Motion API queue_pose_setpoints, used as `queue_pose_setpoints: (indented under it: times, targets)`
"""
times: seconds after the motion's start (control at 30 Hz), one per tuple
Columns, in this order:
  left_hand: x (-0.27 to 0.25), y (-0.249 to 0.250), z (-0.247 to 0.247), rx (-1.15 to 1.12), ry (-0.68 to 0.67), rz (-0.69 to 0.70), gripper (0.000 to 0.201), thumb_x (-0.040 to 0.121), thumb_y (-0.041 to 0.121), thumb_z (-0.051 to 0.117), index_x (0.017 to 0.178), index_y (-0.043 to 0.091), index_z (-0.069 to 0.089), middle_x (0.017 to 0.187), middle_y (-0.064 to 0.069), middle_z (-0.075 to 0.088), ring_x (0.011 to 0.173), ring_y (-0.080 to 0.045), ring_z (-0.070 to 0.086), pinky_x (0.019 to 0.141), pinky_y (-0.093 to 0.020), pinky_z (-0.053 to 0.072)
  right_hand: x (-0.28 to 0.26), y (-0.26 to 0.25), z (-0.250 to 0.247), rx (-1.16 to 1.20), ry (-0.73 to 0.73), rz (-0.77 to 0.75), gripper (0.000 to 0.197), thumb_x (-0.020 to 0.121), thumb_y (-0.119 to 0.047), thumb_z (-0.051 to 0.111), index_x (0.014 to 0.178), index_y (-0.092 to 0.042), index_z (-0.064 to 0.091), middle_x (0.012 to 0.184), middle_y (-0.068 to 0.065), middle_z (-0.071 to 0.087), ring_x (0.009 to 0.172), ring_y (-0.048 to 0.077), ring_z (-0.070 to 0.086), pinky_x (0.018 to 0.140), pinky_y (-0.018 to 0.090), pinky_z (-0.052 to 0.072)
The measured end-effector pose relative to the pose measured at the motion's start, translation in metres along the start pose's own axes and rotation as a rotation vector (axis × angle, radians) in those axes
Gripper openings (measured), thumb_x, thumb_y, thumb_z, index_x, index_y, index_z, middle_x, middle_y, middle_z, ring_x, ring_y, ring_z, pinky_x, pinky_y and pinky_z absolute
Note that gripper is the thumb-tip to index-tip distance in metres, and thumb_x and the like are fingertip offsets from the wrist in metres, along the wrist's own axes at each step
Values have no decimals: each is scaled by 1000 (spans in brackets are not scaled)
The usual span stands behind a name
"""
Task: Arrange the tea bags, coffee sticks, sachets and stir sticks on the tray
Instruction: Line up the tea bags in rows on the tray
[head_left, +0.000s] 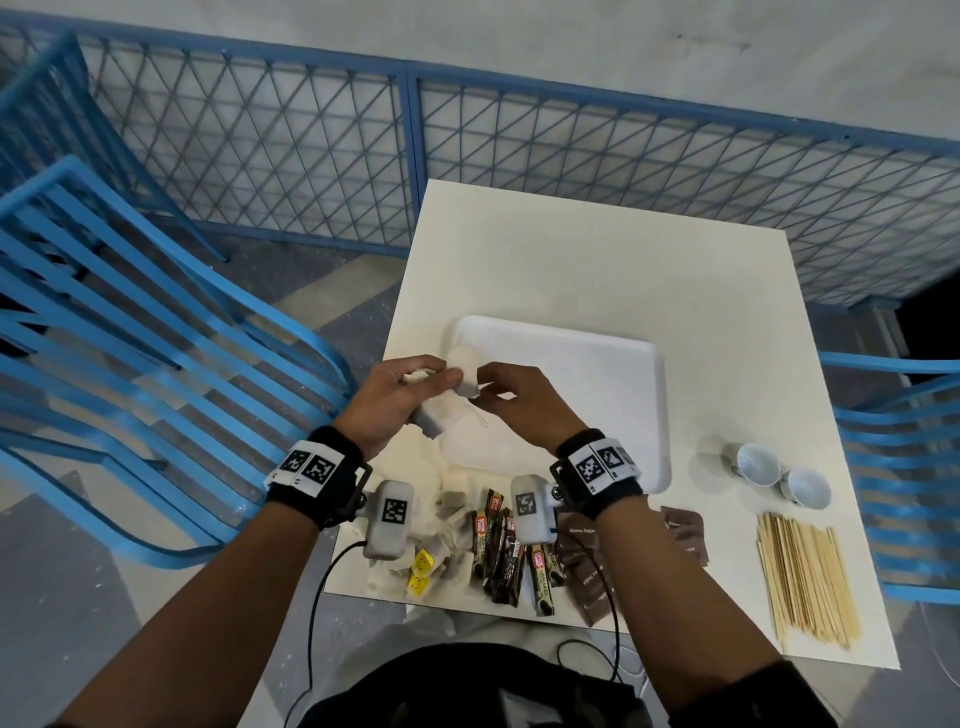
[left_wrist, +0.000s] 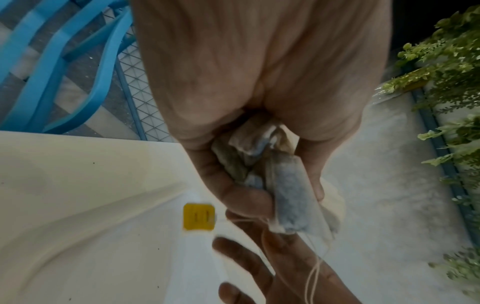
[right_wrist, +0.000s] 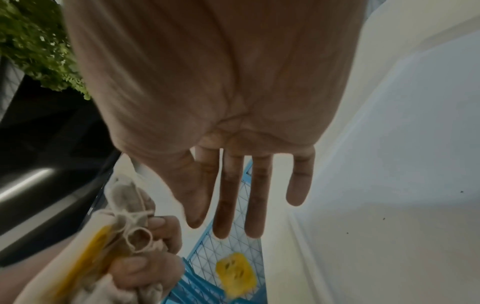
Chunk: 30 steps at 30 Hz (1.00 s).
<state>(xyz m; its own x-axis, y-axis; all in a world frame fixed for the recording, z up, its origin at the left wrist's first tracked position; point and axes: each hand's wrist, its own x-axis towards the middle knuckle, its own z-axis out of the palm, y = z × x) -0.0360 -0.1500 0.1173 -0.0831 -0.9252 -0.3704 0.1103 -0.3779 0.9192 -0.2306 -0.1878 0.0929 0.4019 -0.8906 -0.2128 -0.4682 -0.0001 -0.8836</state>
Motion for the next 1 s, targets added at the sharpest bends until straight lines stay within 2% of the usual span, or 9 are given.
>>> queue_pose_setpoints:
  times: [0.17,0.3,0.37,0.53,0.63,0.73,0.8,0.9,1.0]
  targets:
    - [2,0,-6,15,8,5,13,95,17,68,92,5,72,86,-12,70,61,-19,62,48,-31,57,-5,-2,1,140,11,27,10,96,-12,64,87,-17,68,76,-12,75,77,13,70,76,16,49]
    - [2,1,-4,-6,16,8,10,96,15,66,95,7,72,88,-1,78,65,-15,66,50,-30,58,-4,-5,-1,295,69,105,11,99,-11,58,97,-4,66,77,6,75,65,20,63,66,27,53]
    - [3,0,-4,-7,2,4,12,97,14,66,100,5,72,93,-5,79,70,-15,68,50,-30,59,-4,-7,0,276,96,122,11,99,-12,58,97,-6,67,69,5,69,60,16,56,61,24,49]
    - [7,-1,-4,29,-9,26,12,94,13,70,92,3,64,98,-11,79,74,-19,67,49,-31,57,-4,-11,-5,169,120,98,9,95,-18,64,87,-20,69,61,-2,53,54,11,43,54,20,37]
    - [10,-2,-2,42,53,31,7,89,12,75,84,10,70,94,-2,76,77,-21,65,51,-35,59,-3,-13,-9,66,87,88,8,92,-17,67,86,-22,70,66,1,59,52,6,45,55,18,38]
    - [14,-4,-1,6,117,10,9,86,16,79,86,10,71,95,-16,70,74,-24,63,52,-35,58,-4,-15,-9,-26,27,74,11,91,-25,70,81,-27,68,70,-6,65,53,1,50,55,13,37]
    - [16,-3,0,-31,118,11,12,88,18,77,86,10,69,100,-25,73,69,-23,62,51,-32,54,-5,-18,-9,-65,0,78,13,92,-20,68,81,-27,69,69,-14,66,55,-3,53,56,10,36]
    - [15,0,2,-57,130,28,14,91,17,75,81,14,65,95,-15,78,63,-22,61,48,-29,49,-6,-20,-11,-97,-24,82,18,93,-10,62,89,-22,75,71,-23,67,60,-9,57,59,7,37]
    - [18,-1,0,-40,183,26,15,90,18,76,81,16,65,92,-11,79,53,-25,58,49,-28,50,-7,-17,-13,-139,-13,37,37,89,4,53,100,-22,77,93,-9,68,70,-8,60,68,7,42]
